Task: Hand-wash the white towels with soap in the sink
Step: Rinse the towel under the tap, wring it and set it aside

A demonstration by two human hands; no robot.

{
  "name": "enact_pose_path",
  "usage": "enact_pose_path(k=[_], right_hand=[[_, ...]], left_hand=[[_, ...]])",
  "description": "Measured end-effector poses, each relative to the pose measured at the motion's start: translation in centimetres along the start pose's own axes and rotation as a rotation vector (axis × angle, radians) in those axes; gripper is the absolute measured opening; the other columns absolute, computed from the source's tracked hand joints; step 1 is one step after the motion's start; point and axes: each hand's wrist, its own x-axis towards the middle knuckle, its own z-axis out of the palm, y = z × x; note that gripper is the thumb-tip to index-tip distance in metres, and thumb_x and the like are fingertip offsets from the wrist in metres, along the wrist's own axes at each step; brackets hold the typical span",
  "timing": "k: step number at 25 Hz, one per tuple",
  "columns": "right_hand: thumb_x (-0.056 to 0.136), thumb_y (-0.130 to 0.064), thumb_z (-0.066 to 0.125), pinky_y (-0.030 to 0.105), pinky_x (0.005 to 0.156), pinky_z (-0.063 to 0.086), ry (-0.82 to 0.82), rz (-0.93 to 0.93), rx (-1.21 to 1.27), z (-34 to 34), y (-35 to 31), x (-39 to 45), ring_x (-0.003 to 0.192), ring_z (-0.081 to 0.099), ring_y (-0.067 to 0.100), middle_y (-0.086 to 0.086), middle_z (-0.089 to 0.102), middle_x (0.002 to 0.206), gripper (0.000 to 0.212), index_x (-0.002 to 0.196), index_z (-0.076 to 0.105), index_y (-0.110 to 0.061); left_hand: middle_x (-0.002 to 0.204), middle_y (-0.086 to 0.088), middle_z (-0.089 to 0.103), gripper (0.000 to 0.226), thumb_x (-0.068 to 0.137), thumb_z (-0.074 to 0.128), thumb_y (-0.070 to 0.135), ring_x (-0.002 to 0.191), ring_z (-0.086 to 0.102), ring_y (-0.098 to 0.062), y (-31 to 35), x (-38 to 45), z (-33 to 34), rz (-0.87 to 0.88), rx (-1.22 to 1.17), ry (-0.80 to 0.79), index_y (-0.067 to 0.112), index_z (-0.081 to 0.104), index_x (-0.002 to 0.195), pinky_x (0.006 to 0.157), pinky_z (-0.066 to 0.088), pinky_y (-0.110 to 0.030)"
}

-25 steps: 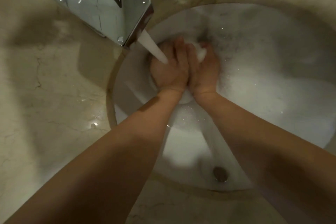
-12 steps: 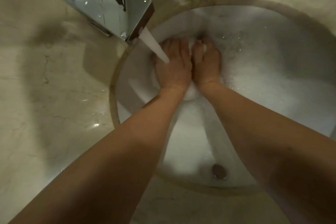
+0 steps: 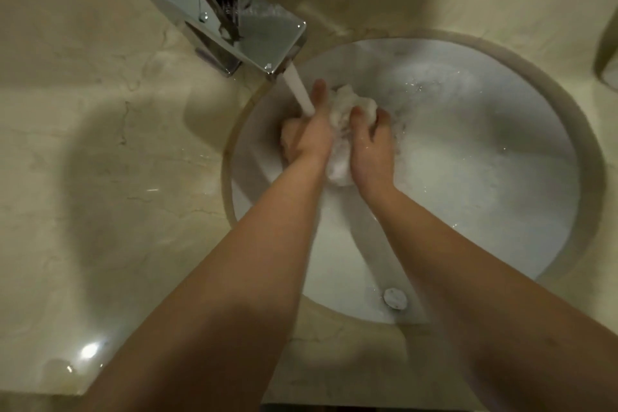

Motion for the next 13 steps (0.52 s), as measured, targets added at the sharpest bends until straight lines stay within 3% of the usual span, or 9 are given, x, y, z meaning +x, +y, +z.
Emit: enact_pose_path(k=[2, 4, 7, 10, 12, 13], right_hand=[[0.091, -0.045, 0.048, 0.022, 0.082, 0.045, -0.016, -0.051, 0.017, 0.2, -0.6, -0.2, 0.092, 0.060, 0.004, -0.008, 0.062, 0.101, 0.045, 0.124, 0.053, -0.015], [0.089, -0.046, 0.049, 0.022, 0.083, 0.049, -0.048, -0.097, 0.031, 0.3, -1.2, -0.3, 0.094, 0.062, 0.008, -0.004, 0.065, 0.104, 0.045, 0.122, 0.055, -0.016], [0.098, -0.042, 0.050, 0.016, 0.074, 0.049, -0.077, -0.104, 0.113, 0.2, -3.0, -0.1, 0.080, 0.060, -0.004, -0.010, 0.062, 0.091, 0.026, 0.106, 0.060, -0.019], [0.101, -0.034, 0.049, 0.012, 0.071, 0.044, -0.138, -0.100, 0.151, 0.0, -5.3, 0.1, 0.073, 0.055, -0.005, -0.009, 0.060, 0.086, 0.019, 0.088, 0.062, -0.026], [0.099, -0.024, 0.052, 0.014, 0.072, 0.047, -0.181, -0.077, 0.177, -0.2, -6.4, -0.3, 0.079, 0.060, -0.001, -0.002, 0.065, 0.095, 0.017, 0.098, 0.068, -0.020], [0.098, -0.020, 0.052, 0.014, 0.073, 0.049, -0.212, -0.065, 0.179, -0.4, -6.8, -0.6, 0.083, 0.062, 0.001, 0.000, 0.068, 0.099, 0.019, 0.105, 0.070, -0.017]], left_hand=[[0.088, -0.001, 0.074, 0.063, 0.061, 0.069, 0.078, 0.089, 0.071, -0.023, -1.3, 0.6, -0.8, -0.009, -0.059, -0.022, 0.017, 0.070, 0.079, 0.090, 0.056, -0.036], [0.102, -0.001, 0.074, 0.063, 0.064, 0.065, 0.075, 0.099, 0.069, -0.023, -2.9, 0.8, -1.5, 0.050, -0.072, 0.003, 0.023, 0.073, 0.099, 0.098, 0.053, -0.039], [0.125, 0.008, 0.064, 0.084, 0.070, 0.054, 0.086, 0.116, 0.060, -0.015, -3.2, -1.4, -2.0, 0.160, -0.057, -0.076, 0.032, 0.056, 0.133, 0.105, 0.043, -0.031], [0.105, 0.025, 0.059, 0.062, 0.082, 0.061, 0.071, 0.104, 0.057, -0.004, -2.7, -4.4, -2.3, 0.231, -0.144, -0.008, 0.036, 0.050, 0.133, 0.098, 0.045, -0.022], [0.109, 0.020, 0.063, 0.061, 0.084, 0.071, 0.054, 0.105, 0.062, -0.002, -2.3, -5.6, -3.2, 0.293, -0.302, 0.064, 0.027, 0.053, 0.135, 0.102, 0.049, -0.024], [0.119, 0.015, 0.063, 0.067, 0.082, 0.071, 0.056, 0.111, 0.061, -0.001, -2.3, -5.9, -3.8, 0.369, -0.316, 0.083, 0.024, 0.052, 0.138, 0.105, 0.046, -0.024]])
